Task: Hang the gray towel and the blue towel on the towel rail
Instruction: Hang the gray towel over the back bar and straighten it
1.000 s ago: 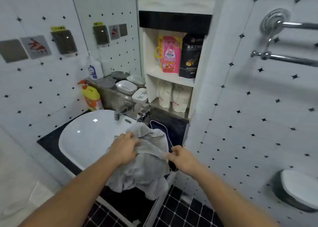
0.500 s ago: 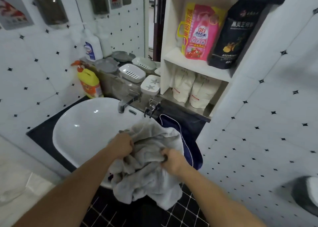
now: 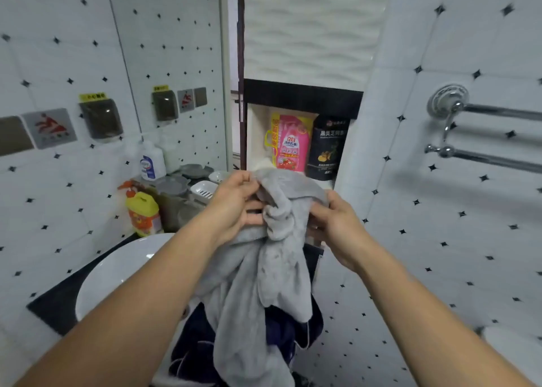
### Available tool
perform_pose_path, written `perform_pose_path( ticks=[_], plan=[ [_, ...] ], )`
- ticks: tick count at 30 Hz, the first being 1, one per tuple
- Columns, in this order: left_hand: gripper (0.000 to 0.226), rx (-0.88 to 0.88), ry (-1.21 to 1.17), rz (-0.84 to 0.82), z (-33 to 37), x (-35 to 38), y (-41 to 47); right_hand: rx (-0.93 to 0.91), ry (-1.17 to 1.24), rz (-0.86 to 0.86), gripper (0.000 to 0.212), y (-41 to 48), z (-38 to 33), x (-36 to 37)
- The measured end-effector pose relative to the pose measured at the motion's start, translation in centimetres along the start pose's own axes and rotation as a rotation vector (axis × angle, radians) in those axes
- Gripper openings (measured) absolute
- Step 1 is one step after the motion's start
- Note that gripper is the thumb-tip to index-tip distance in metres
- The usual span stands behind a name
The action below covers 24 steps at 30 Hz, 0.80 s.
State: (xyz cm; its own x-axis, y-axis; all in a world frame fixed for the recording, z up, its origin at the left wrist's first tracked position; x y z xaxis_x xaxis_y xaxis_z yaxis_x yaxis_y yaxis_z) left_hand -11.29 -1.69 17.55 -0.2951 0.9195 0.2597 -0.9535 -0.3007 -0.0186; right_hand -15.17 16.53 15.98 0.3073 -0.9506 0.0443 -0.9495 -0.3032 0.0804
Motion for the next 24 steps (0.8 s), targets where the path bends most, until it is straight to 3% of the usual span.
perform_pose_path(
  ticks=[5, 11, 14, 16, 19, 21, 24],
  plan=[
    [0.021, 0.236, -0.084, -0.169, 7.5, 10.0, -3.7, -0.228, 0.283, 0.183, 0.015, -2.4, -10.7, -4.9],
    [0.067, 0.619, 0.206, -0.375, 11.8, 21.0, -8.0, -0.411, 0.331, 0.283, 0.022, -6.9, -19.6, -11.8],
    [0.083, 0.894, 0.594, -0.362, 12.7, 26.3, -9.1, -0.476, 0.296, 0.272, 0.022, -9.1, -22.2, -15.3],
    [0.072, 1.017, 0.697, -0.276, 12.8, 29.3, -9.6, -0.510, 0.220, 0.262, 0.029, -10.1, -22.6, -17.6],
    [0.024, 1.116, 0.666, -0.093, 12.5, 32.8, -10.0, -0.539, 0.011, 0.250, 0.048, -11.6, -21.5, -21.5],
    [0.009, 1.068, 0.650, -0.045, 11.7, 34.7, -9.5, -0.516, -0.120, 0.240, 0.068, -12.6, -19.9, -24.2],
    [0.008, 0.883, 0.621, -0.003, 10.1, 36.8, -8.2, -0.452, -0.404, 0.308, 0.110, -14.2, -16.5, -28.6]
  ],
)
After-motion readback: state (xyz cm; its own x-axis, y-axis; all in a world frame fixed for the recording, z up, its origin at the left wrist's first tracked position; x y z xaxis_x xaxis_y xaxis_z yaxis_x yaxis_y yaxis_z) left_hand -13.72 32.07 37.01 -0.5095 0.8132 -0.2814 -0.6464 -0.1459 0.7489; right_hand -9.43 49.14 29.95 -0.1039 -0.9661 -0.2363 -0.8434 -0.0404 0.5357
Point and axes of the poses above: each hand's wrist, its own y-axis towards the middle knuckle, its own x-axis out of the palm, z = x × y, the point moved 5 cm from there along y, towards the middle knuckle, and after that the axes turned 6 degrees about z, right-handed, at the moved point
